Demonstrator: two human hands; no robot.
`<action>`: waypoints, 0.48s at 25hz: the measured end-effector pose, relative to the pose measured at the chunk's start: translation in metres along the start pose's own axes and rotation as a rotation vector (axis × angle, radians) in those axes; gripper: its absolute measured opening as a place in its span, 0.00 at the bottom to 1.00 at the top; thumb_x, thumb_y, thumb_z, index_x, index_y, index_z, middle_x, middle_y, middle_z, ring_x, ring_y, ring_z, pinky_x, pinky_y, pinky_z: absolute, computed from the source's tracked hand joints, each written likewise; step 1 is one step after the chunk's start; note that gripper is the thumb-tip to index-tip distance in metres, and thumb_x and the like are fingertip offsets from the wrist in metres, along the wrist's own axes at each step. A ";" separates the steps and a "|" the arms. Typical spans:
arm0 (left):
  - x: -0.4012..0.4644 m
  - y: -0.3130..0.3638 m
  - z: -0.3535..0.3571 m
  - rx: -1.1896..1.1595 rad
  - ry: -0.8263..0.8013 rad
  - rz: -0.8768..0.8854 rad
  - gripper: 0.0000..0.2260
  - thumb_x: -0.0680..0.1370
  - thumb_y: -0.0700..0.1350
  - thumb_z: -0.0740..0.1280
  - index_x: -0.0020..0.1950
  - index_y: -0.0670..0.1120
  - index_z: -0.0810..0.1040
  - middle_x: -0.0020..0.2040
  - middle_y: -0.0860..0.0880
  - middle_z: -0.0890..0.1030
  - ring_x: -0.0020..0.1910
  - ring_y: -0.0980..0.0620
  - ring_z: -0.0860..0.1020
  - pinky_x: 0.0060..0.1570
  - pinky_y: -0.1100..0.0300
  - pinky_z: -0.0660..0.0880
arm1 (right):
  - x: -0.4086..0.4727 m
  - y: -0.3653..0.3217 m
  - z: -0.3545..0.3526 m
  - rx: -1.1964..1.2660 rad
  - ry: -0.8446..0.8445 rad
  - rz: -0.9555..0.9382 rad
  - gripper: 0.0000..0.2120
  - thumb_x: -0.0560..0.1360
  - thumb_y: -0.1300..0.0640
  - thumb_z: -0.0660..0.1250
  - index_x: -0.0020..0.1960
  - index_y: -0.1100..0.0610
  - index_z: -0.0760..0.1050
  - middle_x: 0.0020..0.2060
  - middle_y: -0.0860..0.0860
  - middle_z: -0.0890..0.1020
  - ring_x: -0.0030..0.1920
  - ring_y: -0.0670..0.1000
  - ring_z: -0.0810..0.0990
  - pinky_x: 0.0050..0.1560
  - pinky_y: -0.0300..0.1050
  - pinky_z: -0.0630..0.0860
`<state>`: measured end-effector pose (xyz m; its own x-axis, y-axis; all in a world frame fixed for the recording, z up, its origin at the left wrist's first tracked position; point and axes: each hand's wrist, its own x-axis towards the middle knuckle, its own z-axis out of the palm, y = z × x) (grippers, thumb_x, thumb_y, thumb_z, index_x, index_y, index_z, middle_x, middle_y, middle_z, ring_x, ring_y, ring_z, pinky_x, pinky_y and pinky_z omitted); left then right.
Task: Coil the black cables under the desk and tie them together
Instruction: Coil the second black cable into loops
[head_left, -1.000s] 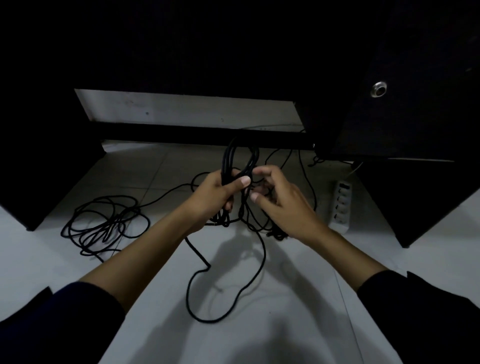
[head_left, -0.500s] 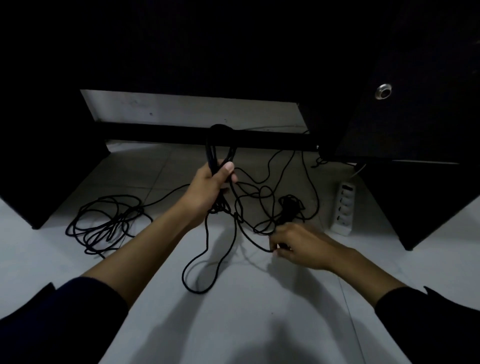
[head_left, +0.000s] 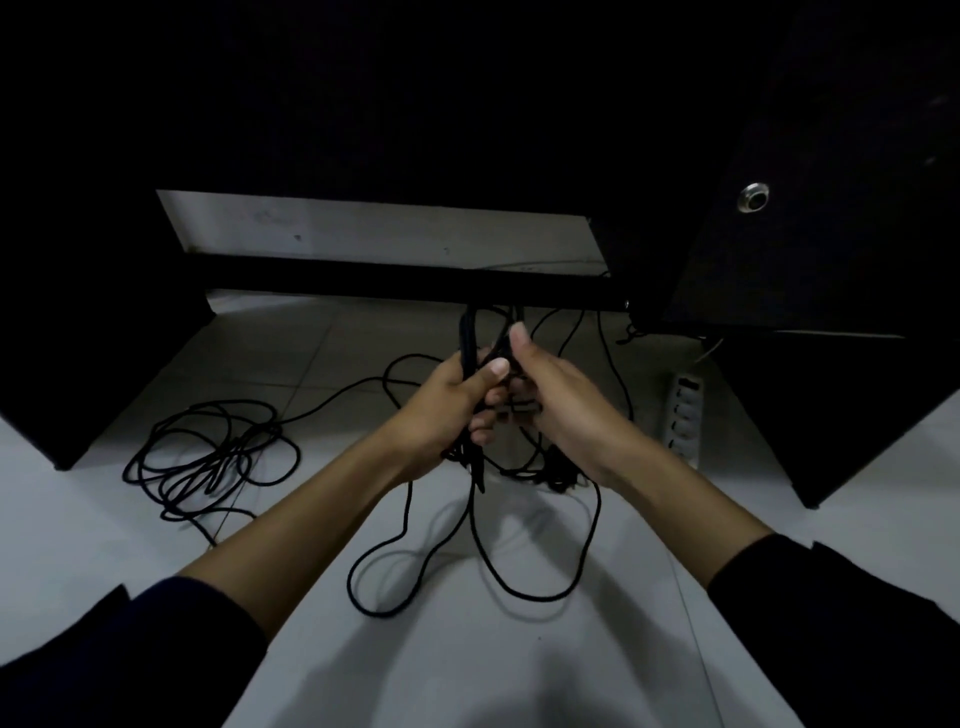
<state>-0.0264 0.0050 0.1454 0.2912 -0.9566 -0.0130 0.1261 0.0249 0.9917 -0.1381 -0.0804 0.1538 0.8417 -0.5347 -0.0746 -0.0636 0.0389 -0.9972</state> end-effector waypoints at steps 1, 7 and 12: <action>0.000 0.002 0.001 0.002 -0.026 -0.006 0.06 0.84 0.43 0.55 0.49 0.45 0.69 0.32 0.50 0.66 0.23 0.58 0.62 0.24 0.66 0.63 | 0.003 -0.003 0.005 0.102 -0.004 0.042 0.30 0.71 0.33 0.62 0.59 0.56 0.78 0.35 0.50 0.80 0.42 0.53 0.82 0.52 0.55 0.80; -0.001 0.013 0.003 0.026 -0.155 -0.093 0.03 0.83 0.41 0.57 0.56 0.45 0.65 0.33 0.49 0.66 0.24 0.57 0.63 0.24 0.66 0.65 | 0.012 -0.009 0.008 0.129 -0.048 0.064 0.17 0.78 0.48 0.64 0.61 0.58 0.78 0.48 0.54 0.83 0.26 0.49 0.71 0.38 0.52 0.78; -0.002 0.023 0.007 0.118 -0.226 -0.087 0.02 0.82 0.38 0.58 0.52 0.44 0.68 0.30 0.50 0.68 0.27 0.56 0.67 0.29 0.64 0.70 | 0.008 -0.017 0.009 0.145 -0.058 0.040 0.19 0.81 0.49 0.58 0.60 0.62 0.77 0.55 0.52 0.83 0.29 0.51 0.79 0.29 0.47 0.76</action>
<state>-0.0304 0.0052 0.1694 0.0637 -0.9945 -0.0831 0.0262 -0.0816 0.9963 -0.1250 -0.0781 0.1704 0.8699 -0.4808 -0.1098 -0.0229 0.1829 -0.9829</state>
